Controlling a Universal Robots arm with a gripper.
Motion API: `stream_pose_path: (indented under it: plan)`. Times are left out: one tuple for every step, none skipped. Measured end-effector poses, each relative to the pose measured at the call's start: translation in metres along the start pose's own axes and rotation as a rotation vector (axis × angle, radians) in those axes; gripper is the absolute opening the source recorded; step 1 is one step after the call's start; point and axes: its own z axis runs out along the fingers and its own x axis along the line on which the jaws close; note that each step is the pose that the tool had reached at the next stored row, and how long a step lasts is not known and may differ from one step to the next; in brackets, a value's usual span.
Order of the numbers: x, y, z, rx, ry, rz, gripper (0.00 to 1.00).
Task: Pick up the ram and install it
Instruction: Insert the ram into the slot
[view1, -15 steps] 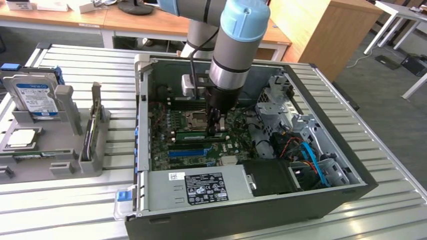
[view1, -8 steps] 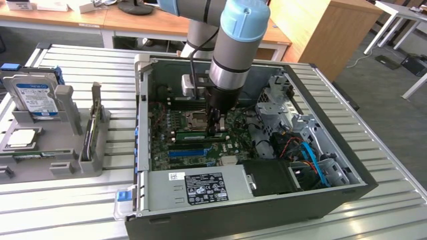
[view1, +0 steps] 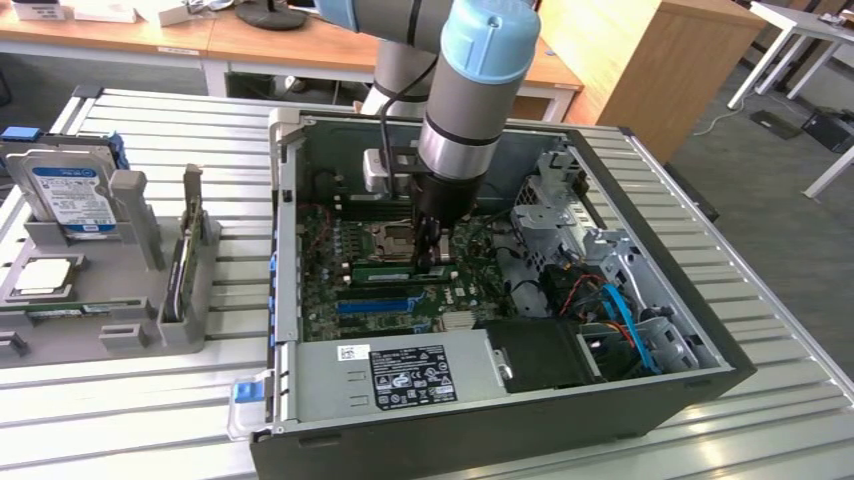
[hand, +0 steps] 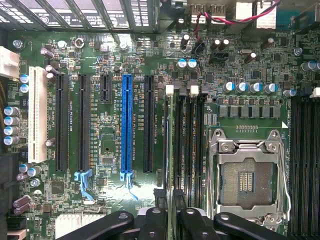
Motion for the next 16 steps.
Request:
stream_pose_path:
  plan:
    - [0.0, 0.0, -0.0002, 0.0, 0.0, 0.0, 0.19]
    - [0.0, 0.0, -0.0009, -0.0001, 0.0002, 0.0, 0.19]
    - [0.0, 0.0, -0.0019, 0.0, 0.0005, 0.0, 0.19]
    - [0.0, 0.0, -0.0033, -0.0001, 0.0009, 0.0, 0.19]
    - [0.0, 0.0, -0.0049, -0.0001, 0.0009, 0.0, 0.19]
    - [0.0, 0.0, -0.0069, -0.0002, 0.001, 0.0, 0.19]
    - [0.0, 0.0, -0.0092, -0.0002, 0.0009, 0.0, 0.19]
    - [0.0, 0.0, -0.0113, -0.0003, 0.0009, 0.001, 0.19]
    - [0.0, 0.0, -0.0137, -0.0004, 0.001, 0.001, 0.19]
    - [0.0, 0.0, -0.0161, -0.0004, 0.0011, 0.001, 0.19]
    - [0.0, 0.0, -0.0185, -0.0004, 0.0011, 0.0, 0.19]
    - [0.0, 0.0, -0.0204, -0.0004, 0.001, 0.0, 0.19]
    - [0.0, 0.0, -0.0224, -0.0004, 0.001, 0.0, 0.19]
    - [0.0, 0.0, -0.0241, -0.0004, 0.001, 0.0, 0.19]
    - [-0.001, 0.0, -0.0258, -0.0004, 0.001, 0.0, 0.19]
    - [-0.001, 0.0, -0.0273, -0.0004, 0.001, 0.0, 0.19]
